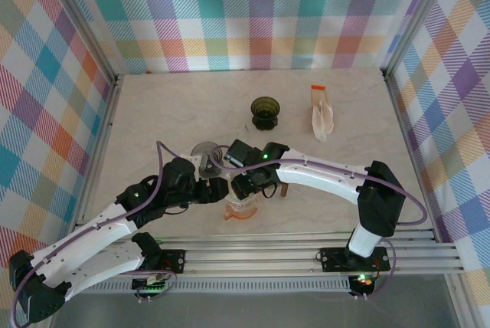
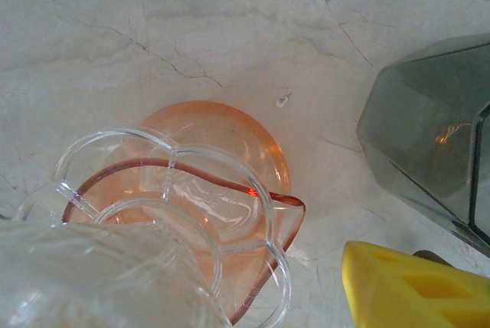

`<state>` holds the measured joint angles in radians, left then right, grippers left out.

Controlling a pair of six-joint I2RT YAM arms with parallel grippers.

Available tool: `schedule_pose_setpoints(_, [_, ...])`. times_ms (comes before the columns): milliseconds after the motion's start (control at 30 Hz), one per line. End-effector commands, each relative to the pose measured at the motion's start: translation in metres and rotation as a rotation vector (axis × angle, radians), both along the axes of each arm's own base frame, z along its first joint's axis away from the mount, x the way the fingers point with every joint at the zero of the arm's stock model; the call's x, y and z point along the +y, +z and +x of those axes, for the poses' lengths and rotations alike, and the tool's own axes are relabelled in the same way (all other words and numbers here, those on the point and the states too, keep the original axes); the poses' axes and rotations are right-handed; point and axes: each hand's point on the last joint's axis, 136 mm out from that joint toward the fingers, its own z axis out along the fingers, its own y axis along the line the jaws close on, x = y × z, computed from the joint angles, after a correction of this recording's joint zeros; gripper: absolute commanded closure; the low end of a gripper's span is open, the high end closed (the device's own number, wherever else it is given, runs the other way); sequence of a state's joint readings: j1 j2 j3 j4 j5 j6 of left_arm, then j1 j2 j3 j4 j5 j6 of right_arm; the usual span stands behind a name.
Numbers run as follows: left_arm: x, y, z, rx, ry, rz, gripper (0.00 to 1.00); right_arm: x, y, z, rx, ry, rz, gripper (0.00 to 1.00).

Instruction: Place the coffee filter in the dripper

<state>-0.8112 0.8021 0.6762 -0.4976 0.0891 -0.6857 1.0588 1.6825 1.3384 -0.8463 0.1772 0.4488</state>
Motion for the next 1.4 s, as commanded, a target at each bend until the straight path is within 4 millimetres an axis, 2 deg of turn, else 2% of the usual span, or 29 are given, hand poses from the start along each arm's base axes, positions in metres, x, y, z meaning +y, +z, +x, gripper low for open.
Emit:
schedule_pose_setpoints(0, [-0.006, 0.004, -0.001, -0.009, -0.019, -0.025, 0.29, -0.004, -0.014, 0.000, 0.014, -0.010, -0.031, 0.34])
schedule_pose_setpoints(167, [-0.007, -0.002, 0.002, 0.000, -0.009, -0.016, 0.29, -0.004, -0.014, 0.000, 0.014, -0.012, -0.028, 0.34])
schedule_pose_setpoints(300, [-0.002, -0.006, 0.003, 0.009, 0.011, 0.018, 0.39, -0.003, -0.011, -0.001, 0.011, -0.009, -0.017, 0.34])
schedule_pose_setpoints(567, [-0.001, -0.012, 0.002, 0.032, 0.007, 0.037, 0.44, 0.001, 0.002, 0.002, -0.011, -0.012, 0.024, 0.32])
schedule_pose_setpoints(900, [-0.002, -0.011, 0.002, 0.029, 0.006, 0.033, 0.44, -0.008, 0.046, 0.009, -0.115, -0.035, 0.090, 0.29])
schedule_pose_setpoints(1000, [-0.002, -0.011, 0.002, 0.029, 0.005, 0.029, 0.44, -0.010, 0.052, 0.009, -0.127, -0.041, 0.104, 0.28])
schedule_pose_setpoints(1367, [-0.003, -0.012, 0.001, 0.033, 0.003, 0.029, 0.45, -0.003, 0.019, 0.003, -0.047, -0.025, 0.055, 0.28])
